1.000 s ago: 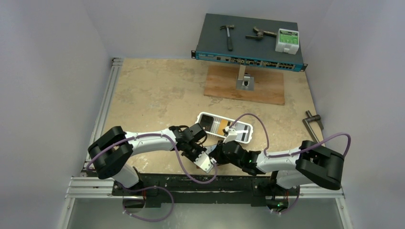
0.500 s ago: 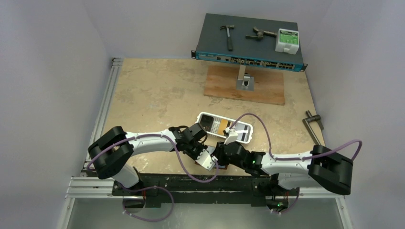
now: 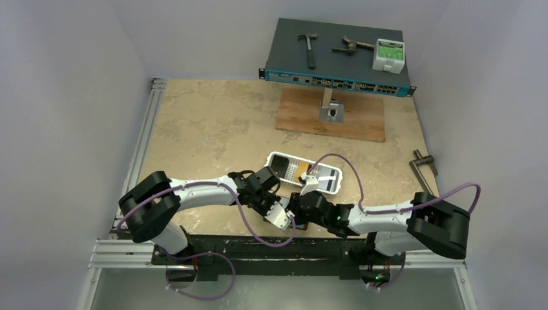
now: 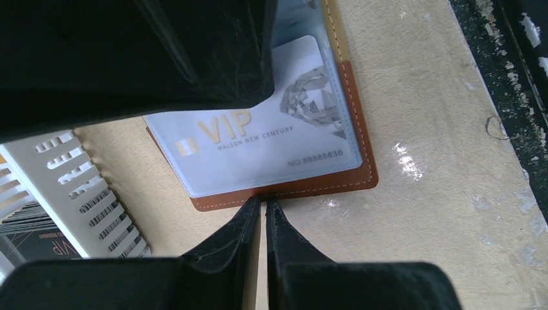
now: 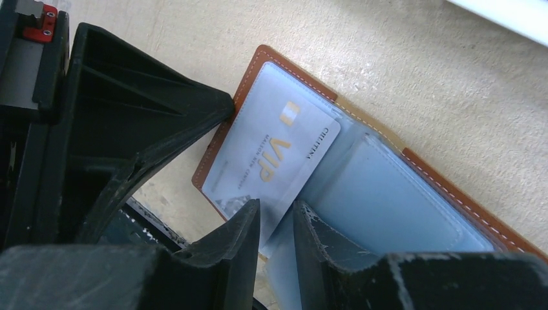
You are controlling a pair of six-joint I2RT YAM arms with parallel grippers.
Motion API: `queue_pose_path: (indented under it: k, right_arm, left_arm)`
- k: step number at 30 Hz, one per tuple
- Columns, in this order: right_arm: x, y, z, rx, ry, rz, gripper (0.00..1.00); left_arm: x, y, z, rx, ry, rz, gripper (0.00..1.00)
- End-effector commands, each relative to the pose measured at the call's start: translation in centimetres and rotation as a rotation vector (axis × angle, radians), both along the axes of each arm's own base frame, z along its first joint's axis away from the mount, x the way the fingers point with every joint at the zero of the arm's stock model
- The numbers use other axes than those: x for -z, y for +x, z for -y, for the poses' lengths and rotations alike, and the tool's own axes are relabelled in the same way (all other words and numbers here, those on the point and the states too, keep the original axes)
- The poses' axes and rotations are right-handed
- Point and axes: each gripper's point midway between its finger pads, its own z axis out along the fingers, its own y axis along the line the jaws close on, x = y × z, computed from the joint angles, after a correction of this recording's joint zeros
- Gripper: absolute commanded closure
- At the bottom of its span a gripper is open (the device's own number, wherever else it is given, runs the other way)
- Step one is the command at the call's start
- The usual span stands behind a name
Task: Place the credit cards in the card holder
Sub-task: Insert the credit card into the card holder, then pick up the credit card from the storage box.
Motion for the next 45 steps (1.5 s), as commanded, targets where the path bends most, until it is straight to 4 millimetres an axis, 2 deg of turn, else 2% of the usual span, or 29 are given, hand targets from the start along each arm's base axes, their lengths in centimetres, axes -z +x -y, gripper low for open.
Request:
queue_pose_path:
  k: [1,10,11,14,18,24,26,30,33,36,39,41,45]
  right_arm:
    - [-0.5,0.1,-0.9,-0.025,0.001,0.012,0.73]
    - [-1.7,0.1,-2.0,-0.066,0.035,0.026,0.72]
    - [-1.7,0.0,-1.8,-0.063,0.032,0.018,0.71]
    - [-2.4,0.2,-0.6,-0.035,0.005,0.035,0.68]
    - [-3.3,0.8,1.1,0.013,-0.001,0.055,0.62]
    - [-4.8,1.3,2.9,0.067,-0.008,0.077,0.53]
    - [-6.2,2.4,4.1,0.108,-0.004,0.11,0.51]
    - [-10.7,6.5,6.7,0.201,0.062,0.209,0.47]
    - [-13.2,9.3,8.0,0.251,0.064,0.267,0.44]
    - [-14.5,11.6,7.2,0.246,0.09,0.28,0.42]
    - [-15.8,13.8,5.5,0.222,0.142,0.285,0.41]
    - [-16.0,15.2,4.3,0.207,0.14,0.285,0.4]
    - [-14.8,17.3,2.5,0.2,0.119,0.249,0.39]
  left_arm:
    - [-0.1,0.2,-0.2,-0.02,-0.005,0.006,0.94]
    - [-0.5,0.3,0.3,-0.026,-0.018,0.005,0.94]
    - [-0.7,0.4,0.3,-0.031,-0.017,0.006,0.93]
    - [-1.3,0.8,-0.2,-0.07,-0.008,0.02,0.78]
    - [-2.6,0.9,-1.1,-0.153,0.004,-0.011,0.66]
    - [-5.1,1.7,-2.5,-0.291,0.001,-0.08,0.63]
    - [-6.5,2.7,-3.2,-0.366,-0.019,-0.103,0.63]
    - [-10.1,4.9,-4.0,-0.534,-0.067,-0.175,0.62]
    - [-12.9,6.9,-3.5,-0.628,-0.112,-0.215,0.62]
    - [-14.2,8.8,-2.6,-0.712,-0.138,-0.262,0.62]
    - [-14.8,11.3,-1.5,-0.776,-0.176,-0.277,0.62]
    - [-14.7,12.9,-0.9,-0.809,-0.212,-0.287,0.62]
    - [-13.2,15.7,0.0,-0.833,-0.239,-0.292,0.62]
